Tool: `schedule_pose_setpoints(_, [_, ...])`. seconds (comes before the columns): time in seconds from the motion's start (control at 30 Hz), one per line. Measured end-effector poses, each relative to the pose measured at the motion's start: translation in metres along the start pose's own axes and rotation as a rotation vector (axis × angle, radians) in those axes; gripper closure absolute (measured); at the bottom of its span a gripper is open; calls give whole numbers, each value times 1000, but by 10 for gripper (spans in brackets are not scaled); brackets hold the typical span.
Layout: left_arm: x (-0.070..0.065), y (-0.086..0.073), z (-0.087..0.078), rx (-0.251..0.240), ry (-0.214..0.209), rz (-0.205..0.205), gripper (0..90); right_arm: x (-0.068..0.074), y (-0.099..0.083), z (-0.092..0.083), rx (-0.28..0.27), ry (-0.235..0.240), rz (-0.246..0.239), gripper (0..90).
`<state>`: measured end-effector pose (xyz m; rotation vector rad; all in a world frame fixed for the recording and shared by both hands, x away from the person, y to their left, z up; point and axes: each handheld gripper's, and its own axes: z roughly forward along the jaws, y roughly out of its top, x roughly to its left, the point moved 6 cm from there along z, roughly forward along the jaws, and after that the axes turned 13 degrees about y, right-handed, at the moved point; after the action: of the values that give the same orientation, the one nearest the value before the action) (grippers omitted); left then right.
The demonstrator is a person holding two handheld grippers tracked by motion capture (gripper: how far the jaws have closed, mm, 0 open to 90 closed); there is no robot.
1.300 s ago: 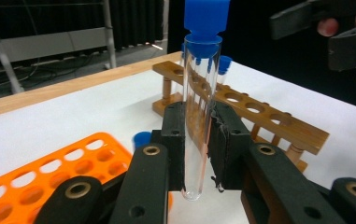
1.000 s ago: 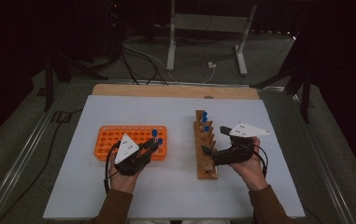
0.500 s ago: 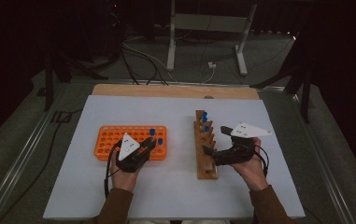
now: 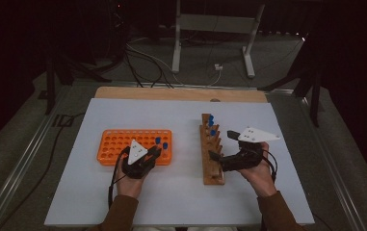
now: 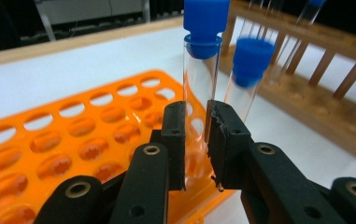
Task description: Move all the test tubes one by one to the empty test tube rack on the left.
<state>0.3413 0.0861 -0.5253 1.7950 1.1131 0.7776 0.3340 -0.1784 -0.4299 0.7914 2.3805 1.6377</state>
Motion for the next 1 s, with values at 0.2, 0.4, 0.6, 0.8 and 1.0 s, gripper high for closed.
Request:
schedule_pose_setpoints(0.2, [-1,-3,0,31,2,18,786,0,0,-1,-1,2,-1,0])
schedule_pose_setpoints(0.4, [-2,-7,1,55,6,36,786,-1,-1,-1,1,4,-1,0])
schedule_pose_setpoints(0.6, [-3,-8,-1,61,10,53,785,-1,-2,0,6,5,0,0])
schedule_pose_setpoints(0.8, [-3,-8,-1,61,1,41,776,0,-2,1,6,5,1,0])
schedule_pose_setpoints(1.0, [-1,-8,-2,64,-35,9,673,0,1,-1,-3,1,-3,0])
